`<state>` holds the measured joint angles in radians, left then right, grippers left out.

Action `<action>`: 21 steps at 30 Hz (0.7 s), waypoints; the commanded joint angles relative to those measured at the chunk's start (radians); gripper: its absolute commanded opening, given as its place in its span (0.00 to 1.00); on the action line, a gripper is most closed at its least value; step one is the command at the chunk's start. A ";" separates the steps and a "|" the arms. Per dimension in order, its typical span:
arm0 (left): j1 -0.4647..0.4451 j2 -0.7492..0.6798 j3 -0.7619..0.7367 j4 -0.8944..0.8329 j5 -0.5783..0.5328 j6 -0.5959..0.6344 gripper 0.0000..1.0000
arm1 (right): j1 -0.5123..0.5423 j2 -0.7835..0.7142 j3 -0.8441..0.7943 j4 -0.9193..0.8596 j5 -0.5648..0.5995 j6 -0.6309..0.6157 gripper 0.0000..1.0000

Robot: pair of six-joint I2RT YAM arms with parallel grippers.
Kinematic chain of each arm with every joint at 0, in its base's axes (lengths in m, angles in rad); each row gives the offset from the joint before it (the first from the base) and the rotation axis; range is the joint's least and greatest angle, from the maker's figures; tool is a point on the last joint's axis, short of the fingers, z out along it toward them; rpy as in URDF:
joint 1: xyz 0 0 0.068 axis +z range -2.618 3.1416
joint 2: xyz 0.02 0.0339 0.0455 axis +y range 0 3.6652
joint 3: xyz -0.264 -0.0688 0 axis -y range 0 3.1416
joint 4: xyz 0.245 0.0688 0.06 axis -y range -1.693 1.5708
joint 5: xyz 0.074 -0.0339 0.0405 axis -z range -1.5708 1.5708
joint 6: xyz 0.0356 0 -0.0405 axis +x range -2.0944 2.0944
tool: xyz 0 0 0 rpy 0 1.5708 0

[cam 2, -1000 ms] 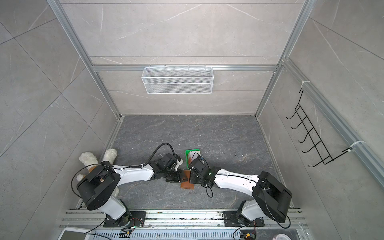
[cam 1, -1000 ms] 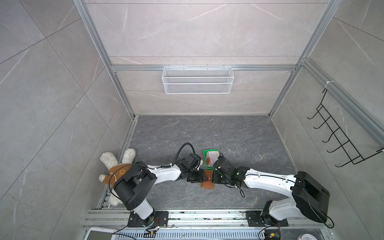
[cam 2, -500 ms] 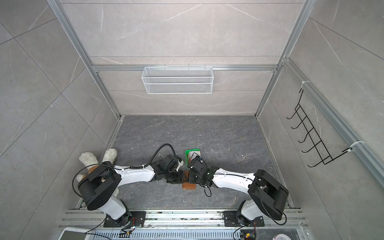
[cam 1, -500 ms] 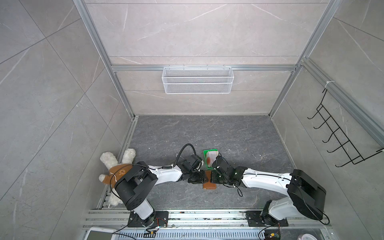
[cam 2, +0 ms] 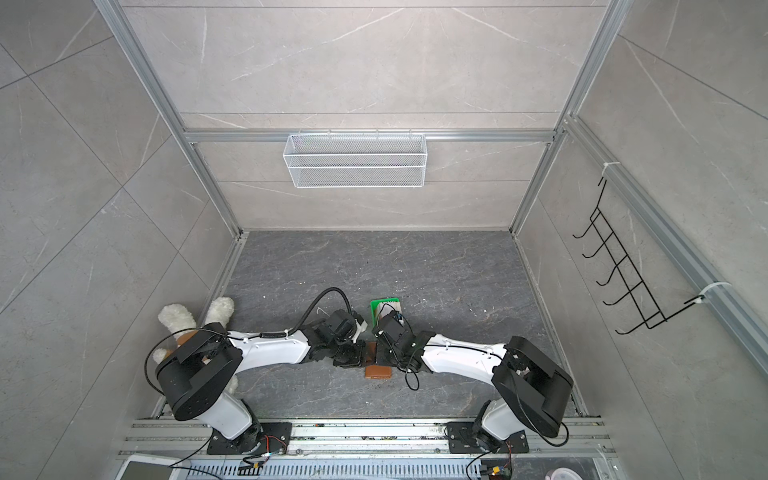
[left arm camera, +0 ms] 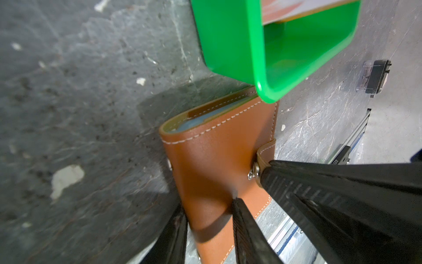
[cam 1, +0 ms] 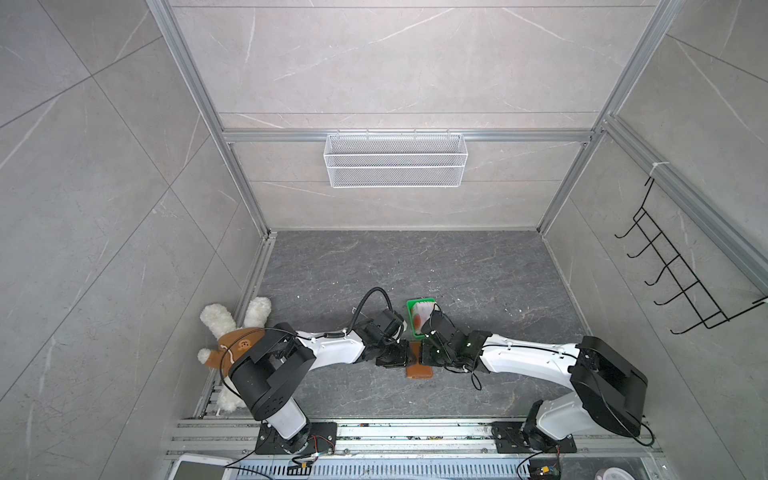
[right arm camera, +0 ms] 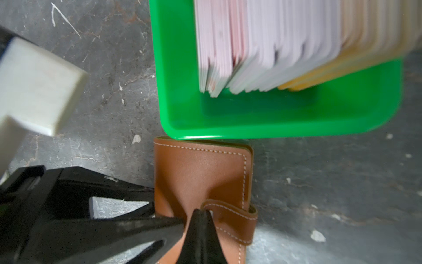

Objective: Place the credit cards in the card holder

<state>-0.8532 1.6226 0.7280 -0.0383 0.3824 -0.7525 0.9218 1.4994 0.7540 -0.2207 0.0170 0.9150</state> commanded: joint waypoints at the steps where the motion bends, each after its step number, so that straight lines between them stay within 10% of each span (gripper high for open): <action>1: -0.012 0.028 -0.027 -0.030 -0.025 -0.010 0.35 | 0.004 -0.015 0.020 -0.089 0.014 -0.021 0.00; 21: -0.012 0.026 -0.030 -0.022 -0.024 -0.017 0.35 | 0.008 0.006 0.025 -0.061 -0.034 -0.038 0.00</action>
<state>-0.8577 1.6238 0.7242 -0.0235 0.3759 -0.7597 0.9226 1.4864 0.7597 -0.2695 -0.0010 0.8932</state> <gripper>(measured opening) 0.344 0.050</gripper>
